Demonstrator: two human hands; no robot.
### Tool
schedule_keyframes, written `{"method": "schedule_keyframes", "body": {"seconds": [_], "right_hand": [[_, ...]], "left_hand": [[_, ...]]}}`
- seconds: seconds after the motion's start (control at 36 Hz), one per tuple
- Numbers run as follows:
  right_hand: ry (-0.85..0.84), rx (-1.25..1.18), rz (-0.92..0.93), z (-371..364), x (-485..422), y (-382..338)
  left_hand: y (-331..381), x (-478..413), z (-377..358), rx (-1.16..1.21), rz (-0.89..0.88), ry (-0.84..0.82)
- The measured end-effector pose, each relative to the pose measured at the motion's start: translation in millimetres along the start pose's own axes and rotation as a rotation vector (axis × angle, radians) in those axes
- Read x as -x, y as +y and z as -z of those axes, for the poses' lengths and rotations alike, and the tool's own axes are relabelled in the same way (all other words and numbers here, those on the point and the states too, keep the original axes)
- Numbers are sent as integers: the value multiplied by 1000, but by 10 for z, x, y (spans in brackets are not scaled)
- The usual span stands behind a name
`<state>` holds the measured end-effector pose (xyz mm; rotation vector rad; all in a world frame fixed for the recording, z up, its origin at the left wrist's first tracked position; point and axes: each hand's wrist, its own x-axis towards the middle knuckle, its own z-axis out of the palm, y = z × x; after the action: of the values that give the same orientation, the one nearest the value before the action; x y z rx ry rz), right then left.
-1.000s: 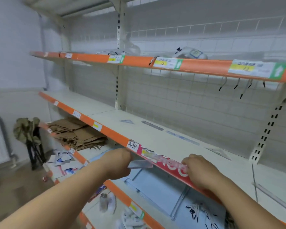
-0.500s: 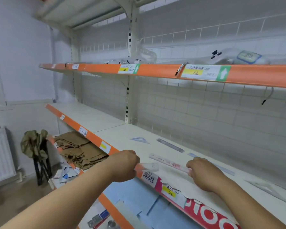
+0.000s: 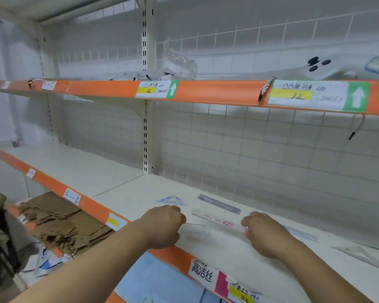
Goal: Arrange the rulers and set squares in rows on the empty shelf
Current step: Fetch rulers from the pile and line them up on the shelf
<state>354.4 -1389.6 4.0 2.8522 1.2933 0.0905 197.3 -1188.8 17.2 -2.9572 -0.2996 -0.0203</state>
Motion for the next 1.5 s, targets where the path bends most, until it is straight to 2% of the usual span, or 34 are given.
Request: {"method": "schedule_keyframes", "body": {"seconds": [0.31,0.64,0.81,1.11,1.36,1.5], "right_hand": [[-42,-5,-287,-170,-184,-398],[-95,4,-448,-342,34,-598],[-137,43,-443,-388,134,-511],[-189,-26,-431,-323,89,-445],[-69,-167,-229,-237,-401,-928],[-87,-168,-130,-293,-631,-1223]], "left_hand": [[-730,-485,-194,-29,-230,-8],[-987,-712,-589,17,-424,-106],[-937,-823,-639,72,-443,-113],[-895,-860,-649,145,-427,-153],[-1168,-755,-656,96,-303,-210],[-1400,-649,-676,113,-179,-247]]}}
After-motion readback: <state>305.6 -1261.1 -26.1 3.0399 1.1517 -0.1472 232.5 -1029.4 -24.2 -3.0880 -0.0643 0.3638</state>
